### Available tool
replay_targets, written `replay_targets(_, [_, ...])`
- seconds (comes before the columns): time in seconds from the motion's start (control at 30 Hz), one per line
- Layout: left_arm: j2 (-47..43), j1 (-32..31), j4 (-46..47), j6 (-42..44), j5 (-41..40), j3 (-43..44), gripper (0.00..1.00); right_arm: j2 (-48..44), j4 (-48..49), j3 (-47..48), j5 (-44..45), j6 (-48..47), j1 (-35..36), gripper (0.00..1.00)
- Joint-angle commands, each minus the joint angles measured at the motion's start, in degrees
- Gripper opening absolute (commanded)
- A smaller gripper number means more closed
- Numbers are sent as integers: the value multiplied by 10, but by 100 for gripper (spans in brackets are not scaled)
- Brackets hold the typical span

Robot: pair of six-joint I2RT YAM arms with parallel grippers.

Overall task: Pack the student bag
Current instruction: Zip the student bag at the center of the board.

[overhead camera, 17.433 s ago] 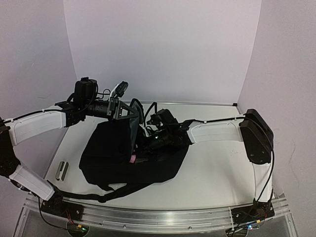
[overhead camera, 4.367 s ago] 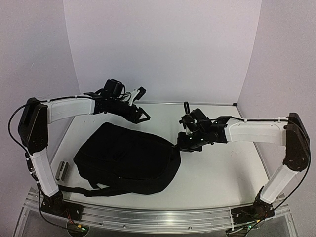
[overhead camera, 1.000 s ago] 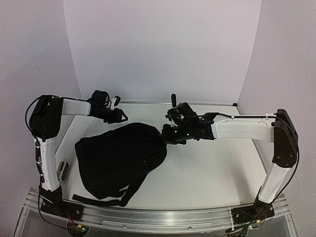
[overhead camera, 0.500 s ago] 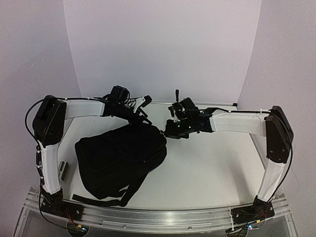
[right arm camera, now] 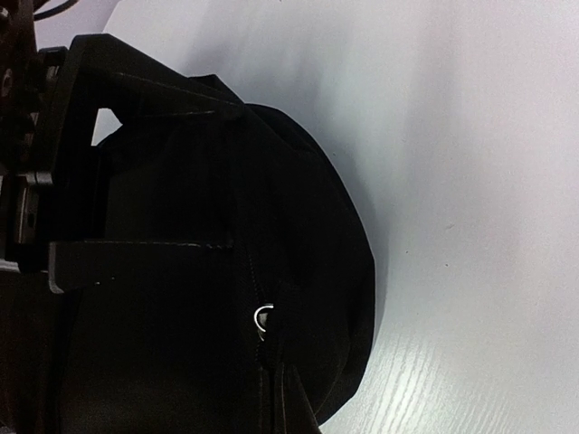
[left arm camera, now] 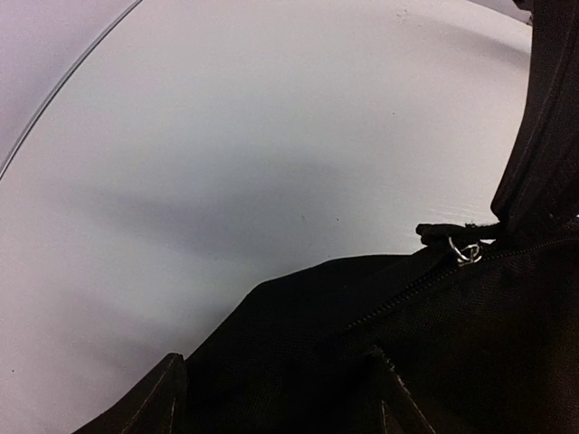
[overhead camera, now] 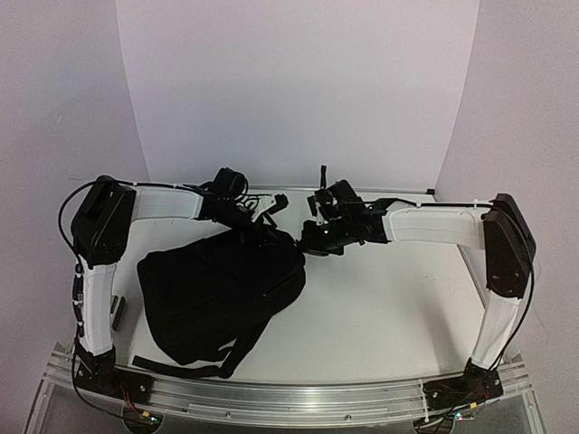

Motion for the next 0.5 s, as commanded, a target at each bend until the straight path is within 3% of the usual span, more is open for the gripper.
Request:
replay_targets(0.0, [24,-13,-22,47,-16,50,67,9,12,13,-9,-2,-3,0])
replay_targets(0.17, [55,-18,-78,76,-12,100,54,2,17,9,-10,4,-3,0])
replay_targets(0.27, [63,-22,-94,88,-18,105,36,0,19,6,-10,5,-3,0])
replay_targets(0.4, [61,-24,-85,80,-33,95,4,-4,18,1,-6,4,-3,0])
replay_targets(0.47, [61,-24,-75,68,-53,92,0,-11,17,-4,-4,2,-3,0])
